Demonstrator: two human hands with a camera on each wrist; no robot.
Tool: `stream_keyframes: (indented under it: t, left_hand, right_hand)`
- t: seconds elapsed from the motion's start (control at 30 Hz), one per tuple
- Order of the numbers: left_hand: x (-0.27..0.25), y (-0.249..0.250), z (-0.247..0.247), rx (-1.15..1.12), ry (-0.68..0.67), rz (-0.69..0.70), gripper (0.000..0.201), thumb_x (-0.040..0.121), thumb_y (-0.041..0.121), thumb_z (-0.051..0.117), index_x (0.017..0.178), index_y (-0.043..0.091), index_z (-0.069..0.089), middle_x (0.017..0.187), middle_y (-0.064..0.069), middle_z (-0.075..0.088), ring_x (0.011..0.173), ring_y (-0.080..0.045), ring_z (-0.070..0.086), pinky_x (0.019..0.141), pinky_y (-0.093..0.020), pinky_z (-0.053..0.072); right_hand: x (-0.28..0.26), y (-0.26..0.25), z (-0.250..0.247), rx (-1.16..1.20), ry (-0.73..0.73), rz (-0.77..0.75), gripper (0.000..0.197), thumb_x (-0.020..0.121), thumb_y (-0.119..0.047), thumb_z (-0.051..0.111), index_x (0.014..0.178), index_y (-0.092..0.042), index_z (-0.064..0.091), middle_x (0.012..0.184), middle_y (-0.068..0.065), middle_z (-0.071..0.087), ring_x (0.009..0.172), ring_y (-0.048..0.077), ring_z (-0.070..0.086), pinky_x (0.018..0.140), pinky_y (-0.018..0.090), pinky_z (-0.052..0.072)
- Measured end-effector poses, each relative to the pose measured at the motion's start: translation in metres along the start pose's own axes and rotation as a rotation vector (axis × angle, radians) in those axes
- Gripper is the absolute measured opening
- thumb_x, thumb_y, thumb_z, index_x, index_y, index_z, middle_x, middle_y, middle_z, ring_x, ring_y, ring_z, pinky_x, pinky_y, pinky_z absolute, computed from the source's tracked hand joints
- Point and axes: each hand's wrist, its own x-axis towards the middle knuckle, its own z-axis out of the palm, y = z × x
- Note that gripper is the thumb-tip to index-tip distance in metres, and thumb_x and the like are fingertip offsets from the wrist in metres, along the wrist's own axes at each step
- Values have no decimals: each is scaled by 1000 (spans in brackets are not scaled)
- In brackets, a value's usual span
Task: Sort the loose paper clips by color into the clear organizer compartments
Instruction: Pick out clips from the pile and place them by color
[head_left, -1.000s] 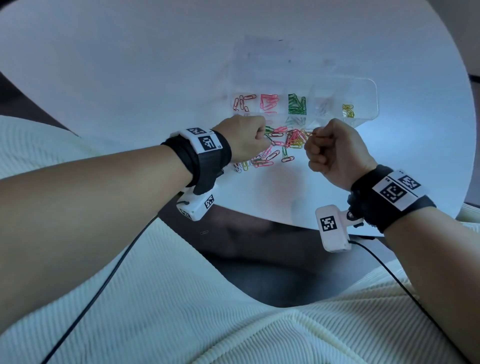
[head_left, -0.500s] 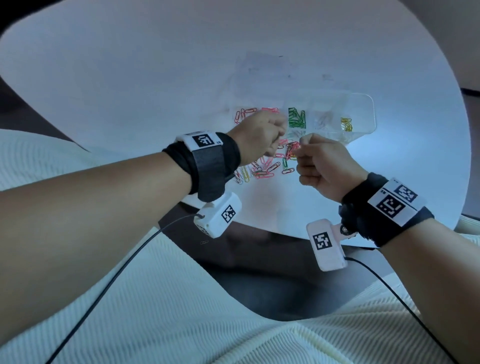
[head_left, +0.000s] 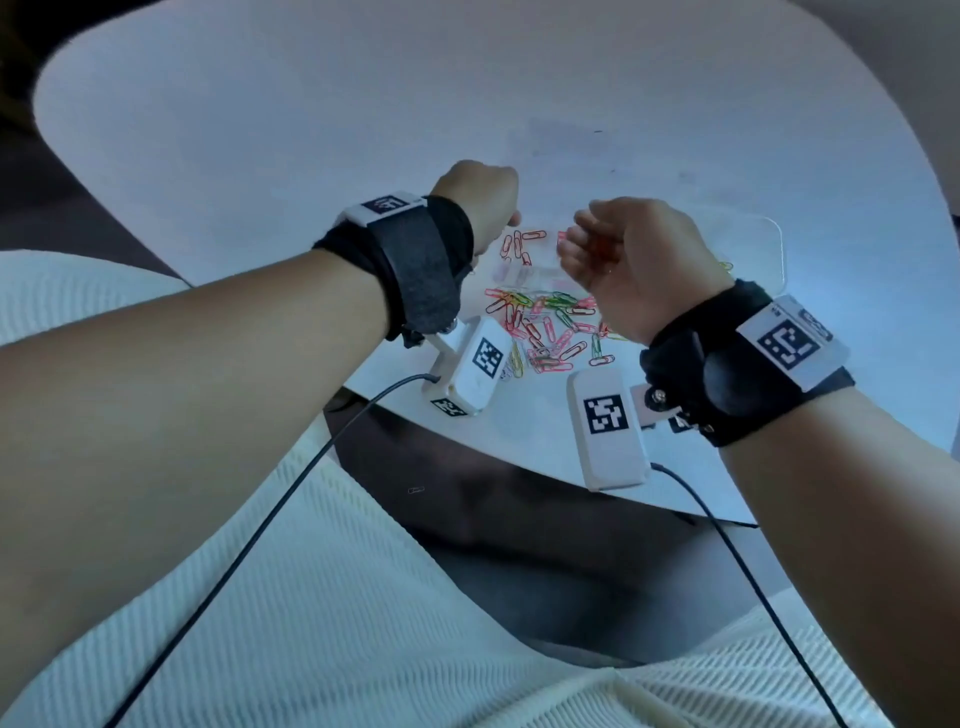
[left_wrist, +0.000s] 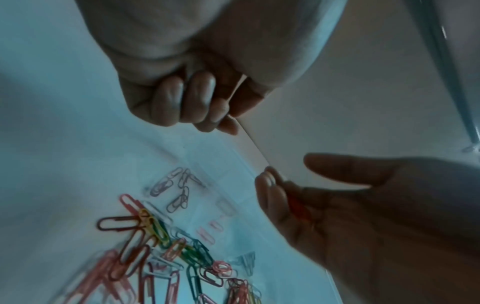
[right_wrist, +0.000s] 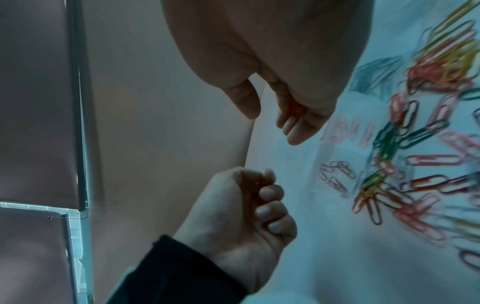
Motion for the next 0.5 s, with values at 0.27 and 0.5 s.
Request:
stream_keyframes:
  t: [0.27, 0.5]
  left_hand:
    - [9, 2, 5, -36, 82, 109, 24, 91, 14, 42, 97, 5, 63, 79, -2, 55, 69, -21, 47, 66, -24, 36]
    - [11, 0, 10, -14, -14, 193, 8, 85, 9, 42, 82, 9, 49, 87, -11, 47, 78, -20, 43, 69, -34, 36]
  right_hand:
    - [12, -3, 18, -74, -35, 114, 53, 96, -41, 55, 129, -1, 43, 141, 21, 44, 137, 39, 39, 109, 39, 38]
    - [-16, 4, -20, -150, 6, -69, 33, 99, -36, 50, 119, -10, 57, 113, 11, 64, 106, 22, 63, 96, 33, 49]
